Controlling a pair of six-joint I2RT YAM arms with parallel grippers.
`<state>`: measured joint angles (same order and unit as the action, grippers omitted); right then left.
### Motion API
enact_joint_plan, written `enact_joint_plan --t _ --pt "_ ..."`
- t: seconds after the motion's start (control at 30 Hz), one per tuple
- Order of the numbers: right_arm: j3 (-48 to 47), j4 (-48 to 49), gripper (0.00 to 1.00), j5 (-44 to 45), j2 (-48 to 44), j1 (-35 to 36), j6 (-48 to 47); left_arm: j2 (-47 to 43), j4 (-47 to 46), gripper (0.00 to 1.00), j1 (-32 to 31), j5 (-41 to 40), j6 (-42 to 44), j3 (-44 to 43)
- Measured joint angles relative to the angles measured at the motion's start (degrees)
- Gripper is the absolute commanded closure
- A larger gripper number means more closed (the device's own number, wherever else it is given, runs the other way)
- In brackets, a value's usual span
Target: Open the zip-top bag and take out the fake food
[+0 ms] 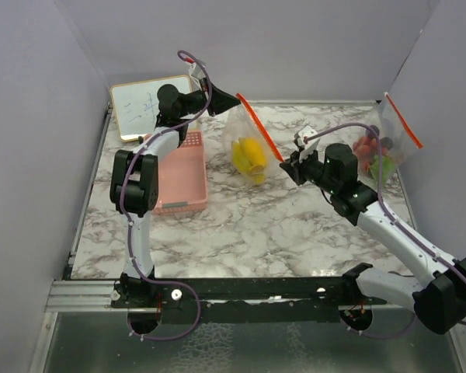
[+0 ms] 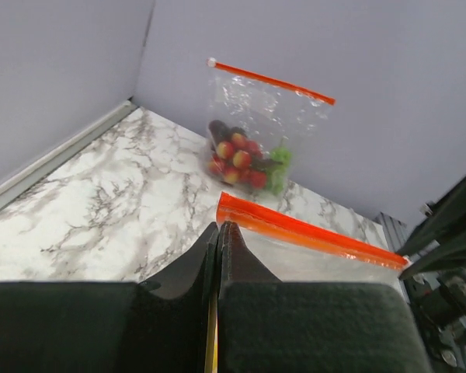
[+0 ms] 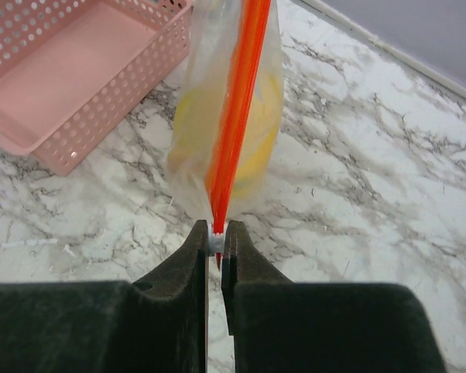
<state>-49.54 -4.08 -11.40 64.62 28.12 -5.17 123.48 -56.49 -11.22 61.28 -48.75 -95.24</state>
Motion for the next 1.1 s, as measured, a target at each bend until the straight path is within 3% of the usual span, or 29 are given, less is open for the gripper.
enact_joint_plan --t 0.13,0.2,0.3,0.37,0.43,0.6,0.67,0.8,0.87,0.97,1.1 --pt "3.41 -0.39 0.97 1.33 -4.63 -0.02 2.10 -0.96 6.16 1.00 -0.35 -2.69 2.89 -0.07" --pt "3.74 -0.52 0.74 1.73 -6.01 -0.02 3.04 -1.01 6.71 1.00 -0.87 -3.06 2.95 -0.11" --pt "3.76 -1.11 0.49 2.14 -6.88 -0.02 3.93 -1.03 6.16 1.00 -1.33 -4.26 2.64 0.00" --pt "3.78 -2.47 0.40 2.19 -7.04 -0.02 4.50 -1.51 5.42 1.00 -1.42 -5.73 2.84 1.03" --pt "3.63 -2.69 0.37 2.36 -6.40 -0.02 4.63 -2.47 5.09 1.00 -1.77 -6.21 3.58 3.19" --pt "-0.15 -3.15 0.38 4.39 -1.70 -0.02 4.70 -6.62 1.84 1.00 -5.20 -5.88 5.44 12.92" --pt "-1.86 -2.67 0.45 5.31 0.31 -0.02 4.70 -7.48 -0.39 1.00 -6.60 -5.05 5.05 15.78" --pt "-3.69 -1.18 0.83 6.54 3.34 -0.02 4.85 -8.07 -4.00 1.00 -8.37 -3.19 4.46 20.06" --pt "-4.98 -0.37 0.94 7.52 5.70 -0.07 4.83 -8.07 -4.98 1.00 -8.72 -2.38 4.00 20.44" --pt "-6.71 0.00 0.94 8.85 8.46 -0.07 4.76 -8.07 -8.55 1.00 -8.79 -1.25 1.77 20.44" --pt "-7.63 1.03 0.79 9.40 10.12 -0.07 4.57 -7.93 -14.97 1.00 -8.76 0.20 -2.86 20.39"
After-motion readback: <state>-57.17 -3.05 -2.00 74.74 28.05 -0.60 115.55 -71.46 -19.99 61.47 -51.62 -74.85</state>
